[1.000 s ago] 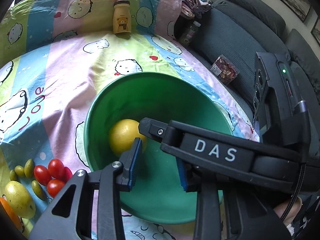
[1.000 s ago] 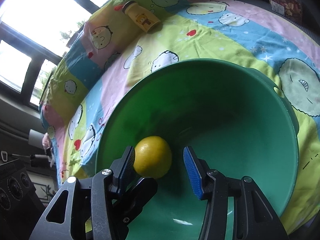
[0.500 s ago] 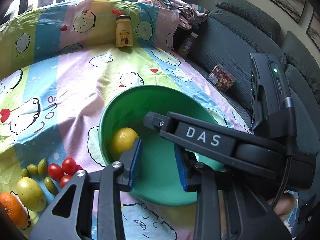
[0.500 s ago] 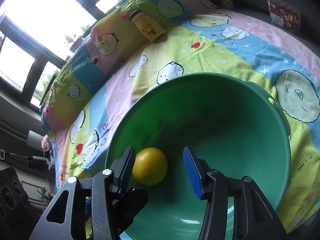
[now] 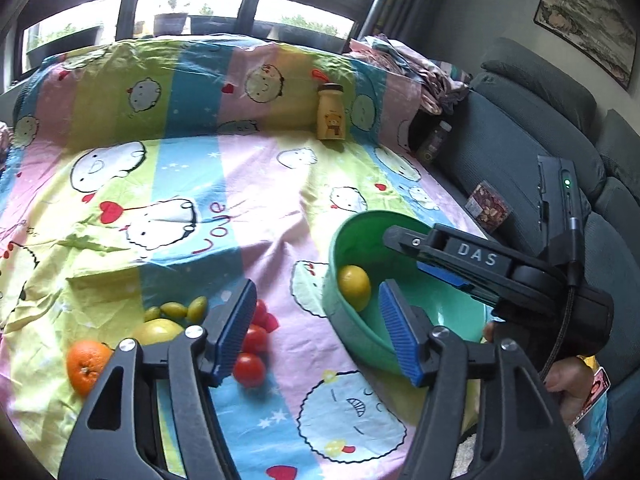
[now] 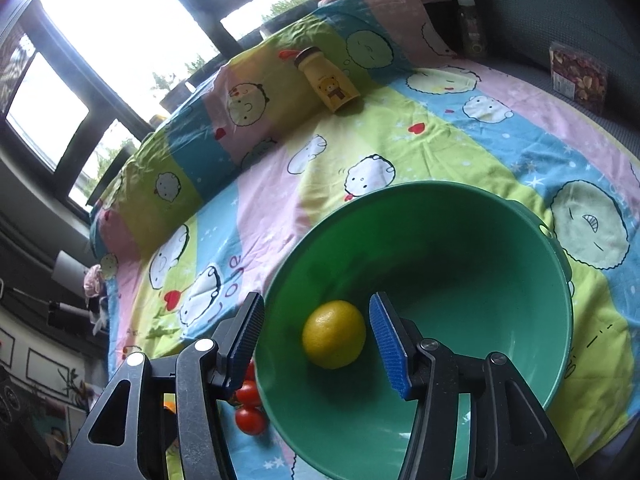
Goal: Organize fruits
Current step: 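Withdraw the right gripper from the bowl back toward the fruits, then close the right gripper around the green-yellow pear, then lift the pear with the right gripper and carry it toward the green bowl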
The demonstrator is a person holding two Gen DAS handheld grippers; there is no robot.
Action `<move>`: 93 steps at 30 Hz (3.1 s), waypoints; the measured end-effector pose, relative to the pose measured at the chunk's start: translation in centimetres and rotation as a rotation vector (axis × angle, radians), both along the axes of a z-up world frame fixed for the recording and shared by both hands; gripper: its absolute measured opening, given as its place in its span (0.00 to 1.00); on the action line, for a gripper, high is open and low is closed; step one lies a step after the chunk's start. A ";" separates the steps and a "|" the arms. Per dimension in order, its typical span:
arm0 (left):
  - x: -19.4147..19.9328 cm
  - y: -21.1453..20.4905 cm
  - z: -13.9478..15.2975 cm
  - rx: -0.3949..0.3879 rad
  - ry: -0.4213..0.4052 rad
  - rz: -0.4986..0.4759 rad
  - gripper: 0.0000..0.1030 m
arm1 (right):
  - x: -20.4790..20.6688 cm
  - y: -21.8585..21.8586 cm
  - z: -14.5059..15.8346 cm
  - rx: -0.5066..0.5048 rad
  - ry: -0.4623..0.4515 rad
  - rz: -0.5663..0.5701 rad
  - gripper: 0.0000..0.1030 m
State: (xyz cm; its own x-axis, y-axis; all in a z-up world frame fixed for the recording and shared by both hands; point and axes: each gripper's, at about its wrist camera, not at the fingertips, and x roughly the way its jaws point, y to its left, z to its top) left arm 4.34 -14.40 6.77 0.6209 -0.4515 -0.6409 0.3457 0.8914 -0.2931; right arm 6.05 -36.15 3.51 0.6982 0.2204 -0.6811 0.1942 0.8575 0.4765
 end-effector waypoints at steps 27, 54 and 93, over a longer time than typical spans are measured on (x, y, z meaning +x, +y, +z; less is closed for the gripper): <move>-1.4 11.3 -6.2 -0.091 0.229 0.231 0.74 | 3.5 15.8 -3.6 0.129 0.137 0.547 0.80; 1.4 9.9 -10.2 -0.125 0.327 0.220 0.54 | 6.6 19.4 -8.1 -0.008 0.280 0.664 0.57; 0.8 10.4 -9.1 -0.127 0.268 0.201 0.49 | 5.0 19.2 -6.3 -0.003 0.187 0.671 0.56</move>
State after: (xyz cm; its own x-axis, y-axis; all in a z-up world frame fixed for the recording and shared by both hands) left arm 5.18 -4.03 -2.34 0.5226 -0.4242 -0.7396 0.0629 0.8843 -0.4627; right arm 11.01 -16.96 -2.82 0.2827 0.5607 -0.7782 -0.2994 0.8224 0.4837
